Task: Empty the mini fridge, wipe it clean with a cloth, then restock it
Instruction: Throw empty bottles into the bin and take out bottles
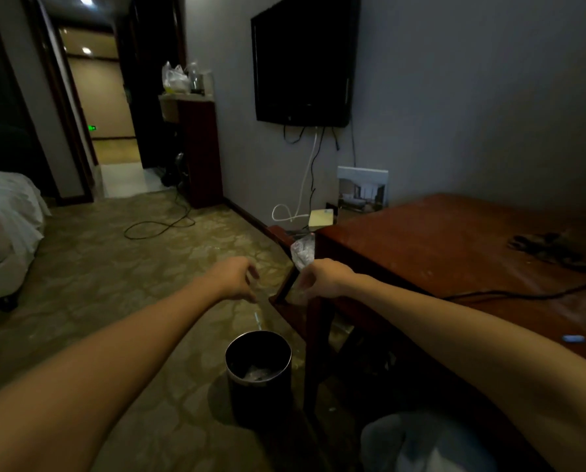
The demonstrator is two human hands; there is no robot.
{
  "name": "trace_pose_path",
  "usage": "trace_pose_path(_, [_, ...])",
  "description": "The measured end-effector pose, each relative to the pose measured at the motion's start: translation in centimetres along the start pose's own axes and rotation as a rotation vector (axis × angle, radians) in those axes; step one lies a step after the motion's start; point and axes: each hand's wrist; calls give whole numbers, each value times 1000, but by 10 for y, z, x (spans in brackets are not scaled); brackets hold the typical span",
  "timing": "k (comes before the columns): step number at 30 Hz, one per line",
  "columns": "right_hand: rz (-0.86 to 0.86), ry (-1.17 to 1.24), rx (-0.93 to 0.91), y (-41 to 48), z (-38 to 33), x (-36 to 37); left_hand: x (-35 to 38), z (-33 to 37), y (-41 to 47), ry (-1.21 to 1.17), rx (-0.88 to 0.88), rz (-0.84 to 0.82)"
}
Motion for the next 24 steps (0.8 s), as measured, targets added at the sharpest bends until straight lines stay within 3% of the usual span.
trace_pose_path(9, [178,27,37,-89,25,-72,-43,102,-19,52,223,135])
trace_pose_path(24, [588,142,452,-283,162,-112,-4,331,-8,-72,704,161])
Point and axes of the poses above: each hand's wrist, its own y-axis towards the middle knuckle, its own x-axis out of the palm, z = x × y, and after that the axes turned 2 degrees about -z, right-handed
